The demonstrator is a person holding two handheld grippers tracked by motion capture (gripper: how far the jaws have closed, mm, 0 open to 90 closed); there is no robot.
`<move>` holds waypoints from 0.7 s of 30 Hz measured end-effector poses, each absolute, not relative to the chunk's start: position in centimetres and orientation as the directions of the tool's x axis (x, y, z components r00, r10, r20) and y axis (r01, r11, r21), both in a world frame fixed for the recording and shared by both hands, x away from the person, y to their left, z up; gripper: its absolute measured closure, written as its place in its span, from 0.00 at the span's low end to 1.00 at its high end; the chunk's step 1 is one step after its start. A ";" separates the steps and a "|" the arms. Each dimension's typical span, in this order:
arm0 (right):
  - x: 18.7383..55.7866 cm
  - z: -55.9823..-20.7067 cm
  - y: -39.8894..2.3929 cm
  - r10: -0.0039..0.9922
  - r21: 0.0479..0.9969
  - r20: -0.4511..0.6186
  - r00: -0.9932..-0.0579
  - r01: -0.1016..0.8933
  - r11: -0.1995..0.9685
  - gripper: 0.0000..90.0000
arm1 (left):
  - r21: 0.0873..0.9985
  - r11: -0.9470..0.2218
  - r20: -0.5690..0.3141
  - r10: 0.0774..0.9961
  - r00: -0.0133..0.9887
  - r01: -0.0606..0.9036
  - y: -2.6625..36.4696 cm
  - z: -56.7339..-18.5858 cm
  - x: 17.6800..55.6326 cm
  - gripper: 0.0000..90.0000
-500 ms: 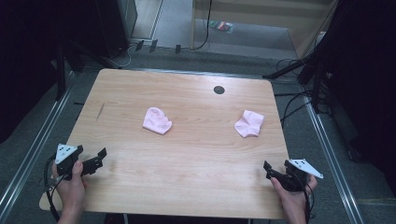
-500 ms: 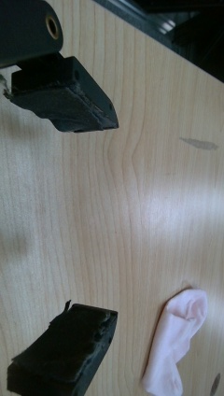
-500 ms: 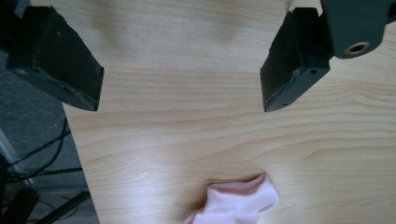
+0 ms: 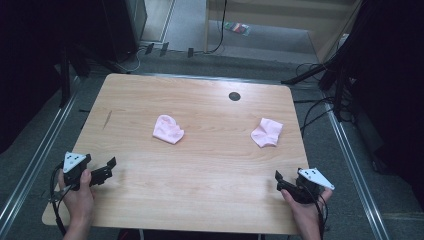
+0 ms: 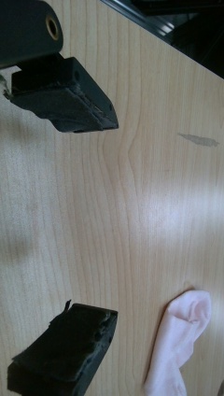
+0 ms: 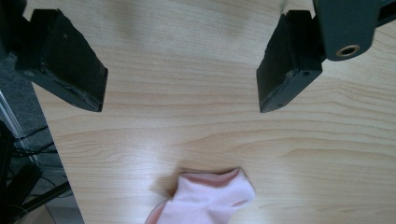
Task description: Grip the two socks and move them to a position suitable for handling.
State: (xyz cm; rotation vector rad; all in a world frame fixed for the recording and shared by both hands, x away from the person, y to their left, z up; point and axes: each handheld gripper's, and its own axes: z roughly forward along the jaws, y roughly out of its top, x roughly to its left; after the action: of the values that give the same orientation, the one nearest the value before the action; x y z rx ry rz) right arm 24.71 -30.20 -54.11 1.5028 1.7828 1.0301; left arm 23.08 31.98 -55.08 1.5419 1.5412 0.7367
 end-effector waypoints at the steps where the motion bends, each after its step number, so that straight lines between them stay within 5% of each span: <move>1: 24.7 -54.1 -30.1 0.983 0.852 0.043 -0.177 0.520 0.056 0.20 | 0.862 0.080 -0.141 0.986 0.085 0.501 31.9 -55.1 22.9 0.09; 7: 25.5 -53.2 -30.3 0.971 0.864 0.135 -0.196 0.503 -0.018 0.30 | 0.859 0.097 -0.157 0.985 0.078 0.503 32.1 -55.1 23.0 0.09; 21: 27.7 -50.0 -30.0 0.970 0.874 0.161 -0.181 0.483 -0.054 0.40 | 0.861 0.075 -0.136 0.987 0.085 0.503 31.8 -55.1 22.8 0.09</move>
State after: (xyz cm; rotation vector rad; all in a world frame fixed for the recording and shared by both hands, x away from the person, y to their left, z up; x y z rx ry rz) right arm 27.74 -29.99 -49.99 1.5503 1.6916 1.1838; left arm 22.77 31.78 -55.09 1.5425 1.5327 0.7448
